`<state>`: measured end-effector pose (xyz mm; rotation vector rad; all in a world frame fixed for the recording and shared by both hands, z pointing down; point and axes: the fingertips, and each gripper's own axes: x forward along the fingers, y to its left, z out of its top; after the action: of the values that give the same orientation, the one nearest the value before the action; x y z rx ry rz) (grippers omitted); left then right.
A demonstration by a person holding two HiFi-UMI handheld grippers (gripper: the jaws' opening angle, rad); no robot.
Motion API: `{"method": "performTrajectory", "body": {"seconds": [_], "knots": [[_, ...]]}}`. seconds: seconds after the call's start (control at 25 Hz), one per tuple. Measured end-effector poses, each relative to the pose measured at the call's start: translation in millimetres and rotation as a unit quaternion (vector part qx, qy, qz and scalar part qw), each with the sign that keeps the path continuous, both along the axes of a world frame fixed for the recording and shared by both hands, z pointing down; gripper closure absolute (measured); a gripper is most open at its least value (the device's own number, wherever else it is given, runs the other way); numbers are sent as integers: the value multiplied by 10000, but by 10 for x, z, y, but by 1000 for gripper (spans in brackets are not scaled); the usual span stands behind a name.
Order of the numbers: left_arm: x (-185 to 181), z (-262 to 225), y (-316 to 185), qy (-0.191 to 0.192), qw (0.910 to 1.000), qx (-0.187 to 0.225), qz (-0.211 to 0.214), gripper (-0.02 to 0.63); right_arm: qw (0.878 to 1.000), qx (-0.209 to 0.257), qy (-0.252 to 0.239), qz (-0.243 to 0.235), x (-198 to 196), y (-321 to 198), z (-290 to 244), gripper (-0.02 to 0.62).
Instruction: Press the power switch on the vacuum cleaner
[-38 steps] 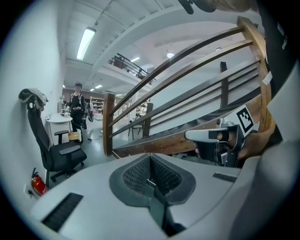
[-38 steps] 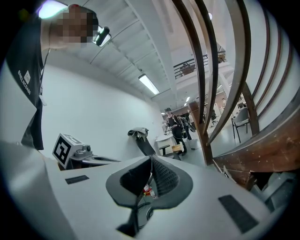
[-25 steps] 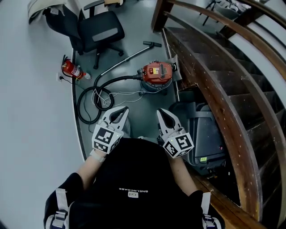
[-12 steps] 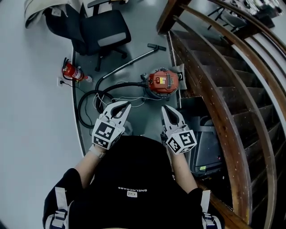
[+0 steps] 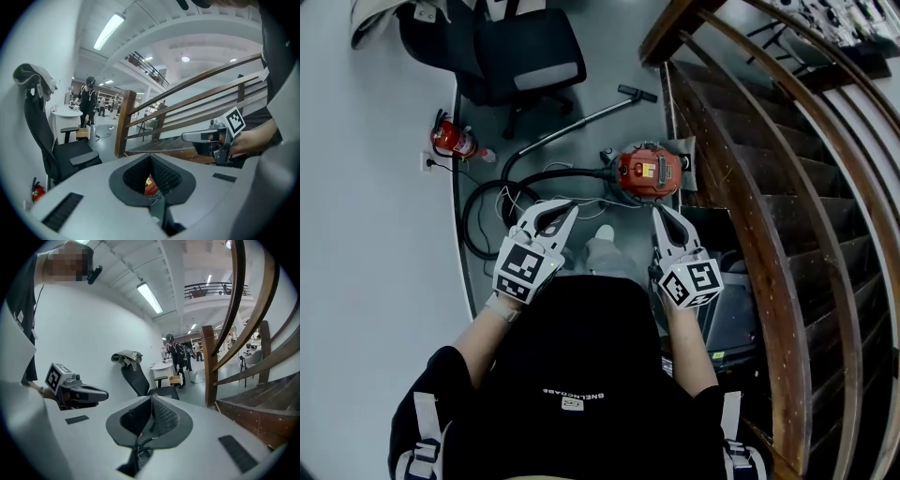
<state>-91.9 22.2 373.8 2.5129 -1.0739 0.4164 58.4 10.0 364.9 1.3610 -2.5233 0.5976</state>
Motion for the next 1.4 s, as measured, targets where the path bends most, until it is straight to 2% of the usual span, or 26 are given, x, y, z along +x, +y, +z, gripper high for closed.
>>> {"method": "performTrajectory", "body": {"seconds": [0.24, 0.56, 1.0, 1.4], "knots": [[37, 72, -248, -91, 9998, -63, -189, 591, 9988, -249, 310, -300, 75, -282, 264, 566], [258, 207, -501, -220, 9982, -194, -516, 591, 9938, -648, 524, -738, 325, -664, 692, 566], [517, 586, -682, -568, 9920, -557, -983, 591, 9788, -1360, 1011, -1147, 775, -1102, 1815, 566], [706, 1015, -846, -760, 9847, -887, -1295, 591, 9601, -1894, 1509, -1402, 1053, -1418, 2978, 567]]}}
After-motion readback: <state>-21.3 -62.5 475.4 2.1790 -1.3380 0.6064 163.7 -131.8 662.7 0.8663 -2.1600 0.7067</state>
